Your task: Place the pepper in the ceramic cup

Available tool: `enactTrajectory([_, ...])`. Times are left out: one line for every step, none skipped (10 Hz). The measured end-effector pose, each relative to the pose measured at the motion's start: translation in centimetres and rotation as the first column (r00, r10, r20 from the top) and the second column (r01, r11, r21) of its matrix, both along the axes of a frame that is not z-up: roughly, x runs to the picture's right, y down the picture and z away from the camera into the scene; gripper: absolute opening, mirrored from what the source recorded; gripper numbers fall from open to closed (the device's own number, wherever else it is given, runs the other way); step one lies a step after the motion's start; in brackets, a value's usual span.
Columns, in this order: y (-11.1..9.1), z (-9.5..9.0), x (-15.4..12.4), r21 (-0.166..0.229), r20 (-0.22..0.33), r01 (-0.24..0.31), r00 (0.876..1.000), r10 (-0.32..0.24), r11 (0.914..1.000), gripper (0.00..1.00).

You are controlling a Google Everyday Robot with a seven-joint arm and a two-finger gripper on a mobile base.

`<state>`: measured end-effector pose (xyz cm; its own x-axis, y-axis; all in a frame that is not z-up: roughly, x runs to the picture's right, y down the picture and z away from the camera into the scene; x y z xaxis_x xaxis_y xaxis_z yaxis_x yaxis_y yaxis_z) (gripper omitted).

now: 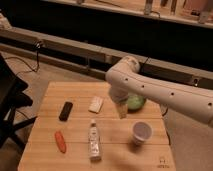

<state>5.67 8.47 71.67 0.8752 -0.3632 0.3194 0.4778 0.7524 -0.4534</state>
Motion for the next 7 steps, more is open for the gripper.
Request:
enactTrajectory([0.1,0.0,-1.6,-0.009,0.076,0.066,0.995,-0.065,0.9978,0.80])
enactTrajectory([0.4,0.1,-3.6,-0.015,0.150,0.128,0.981,-0.124,0.9917,0.80])
enactTrajectory([0.6,0.1,-6.0,-0.015,0.230,0.195,0.955,-0.186,0.9808,0.80])
enactTrajectory([0.9,0.0,-7.7,-0.010,0.294,0.248,0.927,-0.235,0.9686,0.80])
enactTrajectory([1.4,-0.3,-9.3,0.000,0.352,0.304,0.892,-0.284,0.9528,0.80])
enactTrajectory([1.8,-0.6,-10.5,0.016,0.394,0.354,0.857,-0.331,0.9352,0.80])
enactTrajectory([2.4,-1.0,-11.6,0.032,0.429,0.393,0.825,-0.368,0.9191,0.80])
